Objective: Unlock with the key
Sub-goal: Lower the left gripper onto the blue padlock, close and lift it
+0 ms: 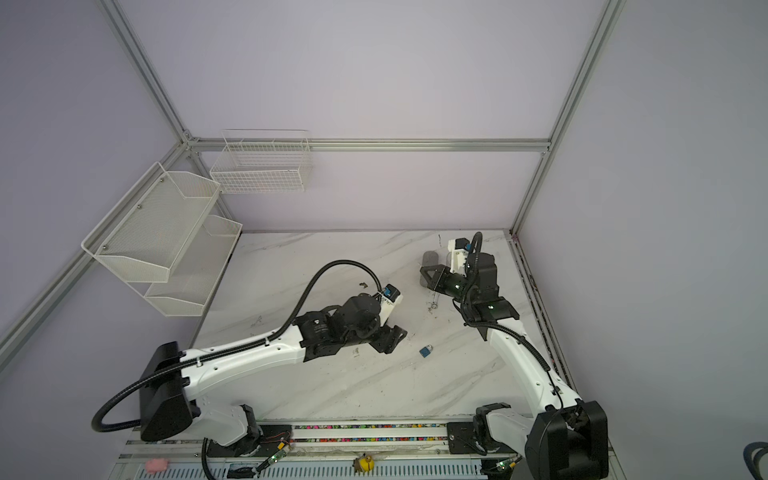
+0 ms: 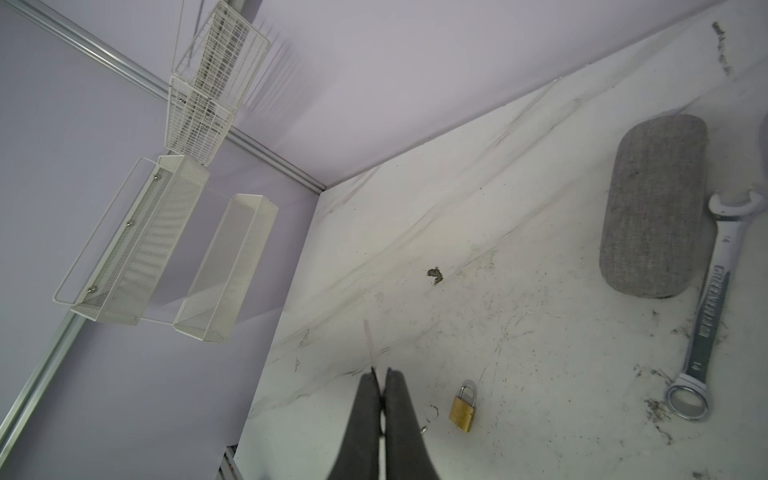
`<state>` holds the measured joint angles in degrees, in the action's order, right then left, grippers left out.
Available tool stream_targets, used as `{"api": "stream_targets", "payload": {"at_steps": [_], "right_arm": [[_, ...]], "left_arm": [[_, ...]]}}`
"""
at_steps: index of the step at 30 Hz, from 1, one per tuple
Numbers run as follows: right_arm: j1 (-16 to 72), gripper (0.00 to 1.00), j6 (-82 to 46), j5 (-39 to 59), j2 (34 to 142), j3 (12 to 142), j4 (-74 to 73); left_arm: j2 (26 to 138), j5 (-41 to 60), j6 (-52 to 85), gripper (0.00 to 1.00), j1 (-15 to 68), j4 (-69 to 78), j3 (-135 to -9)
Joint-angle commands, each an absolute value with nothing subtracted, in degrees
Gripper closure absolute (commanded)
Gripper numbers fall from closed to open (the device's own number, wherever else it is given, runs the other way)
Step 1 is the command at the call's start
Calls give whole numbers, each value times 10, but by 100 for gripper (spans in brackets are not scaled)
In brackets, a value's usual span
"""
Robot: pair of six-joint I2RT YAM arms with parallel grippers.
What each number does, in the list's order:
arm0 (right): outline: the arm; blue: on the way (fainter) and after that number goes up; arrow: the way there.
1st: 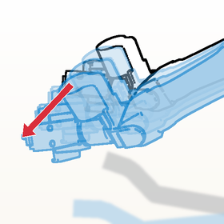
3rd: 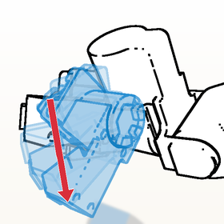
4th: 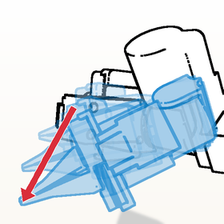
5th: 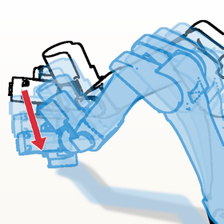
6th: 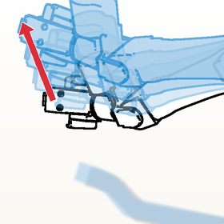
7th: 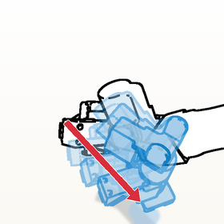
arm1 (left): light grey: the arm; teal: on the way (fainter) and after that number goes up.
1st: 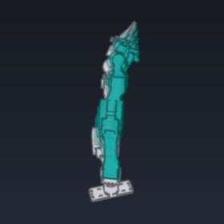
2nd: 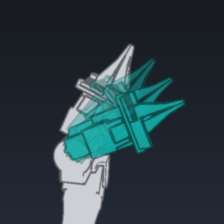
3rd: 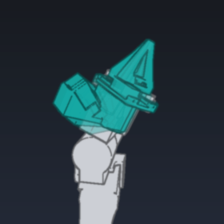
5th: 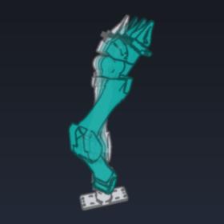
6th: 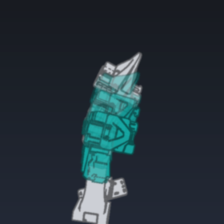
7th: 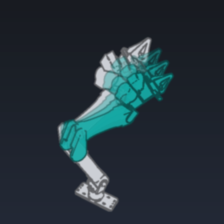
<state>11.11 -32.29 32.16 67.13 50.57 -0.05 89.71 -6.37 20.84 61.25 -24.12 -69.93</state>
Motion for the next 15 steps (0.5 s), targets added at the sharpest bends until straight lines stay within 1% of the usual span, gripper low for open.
{"api": "stream_targets", "payload": {"at_steps": [1,8,12,15], "right_arm": [[91,100,-331,313,692,525,14],[55,100,-336,328,713,520,4],[40,100,-338,326,705,514,0],[31,100,-348,347,711,511,-6]], "left_arm": [[956,-120,197,27,641,-283,-802],[1103,-136,189,27,665,-326,-908],[1158,-151,189,29,667,-339,-948],[1194,-149,192,30,667,-346,-975]]}}
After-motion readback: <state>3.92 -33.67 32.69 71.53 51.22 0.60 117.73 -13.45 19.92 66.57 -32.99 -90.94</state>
